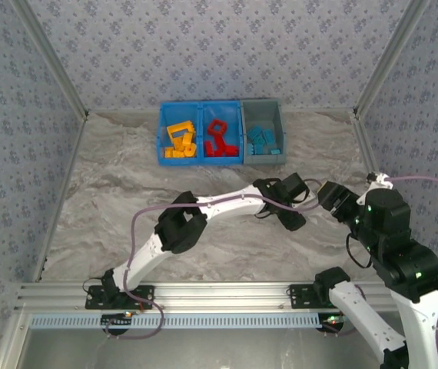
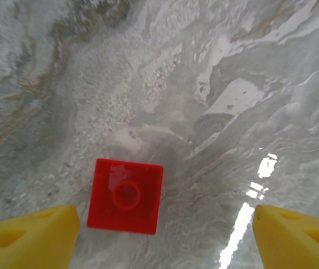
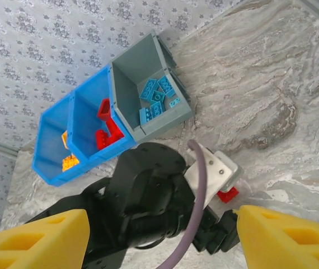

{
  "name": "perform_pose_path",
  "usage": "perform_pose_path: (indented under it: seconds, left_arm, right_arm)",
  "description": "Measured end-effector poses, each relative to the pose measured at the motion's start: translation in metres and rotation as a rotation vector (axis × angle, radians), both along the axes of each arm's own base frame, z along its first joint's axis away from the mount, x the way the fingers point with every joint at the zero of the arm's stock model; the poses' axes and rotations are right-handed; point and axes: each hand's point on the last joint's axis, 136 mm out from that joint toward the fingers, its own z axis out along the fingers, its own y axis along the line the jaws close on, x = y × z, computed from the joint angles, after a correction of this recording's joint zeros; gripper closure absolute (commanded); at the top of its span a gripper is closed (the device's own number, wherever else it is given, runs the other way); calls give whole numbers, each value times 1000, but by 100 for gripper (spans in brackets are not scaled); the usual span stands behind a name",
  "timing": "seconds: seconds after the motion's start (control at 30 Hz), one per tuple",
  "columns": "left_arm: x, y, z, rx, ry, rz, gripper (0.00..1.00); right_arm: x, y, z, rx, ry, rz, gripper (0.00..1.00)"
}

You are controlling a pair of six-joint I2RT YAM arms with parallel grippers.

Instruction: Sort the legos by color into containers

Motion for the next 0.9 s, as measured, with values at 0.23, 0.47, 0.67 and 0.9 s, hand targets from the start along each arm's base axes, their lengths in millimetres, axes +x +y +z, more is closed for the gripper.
perform_pose_path:
  seconds: [0.23,0.47,0.67,0.9]
  left_arm:
    - [9,-6,-7,17,-11,10,48]
    - [9,-4,-12,32,-6,15,68]
    - [10,-2,-11,32,-15,19,72]
    - [9,31,7,22,10,95,72]
  right_arm:
    - [0,4,-13,4,37,19,29]
    - [2,8,-22,6,63,32,29]
    - [2,10,-23,9,65,44,29]
    - [6,20,-26,-5,84,102,29]
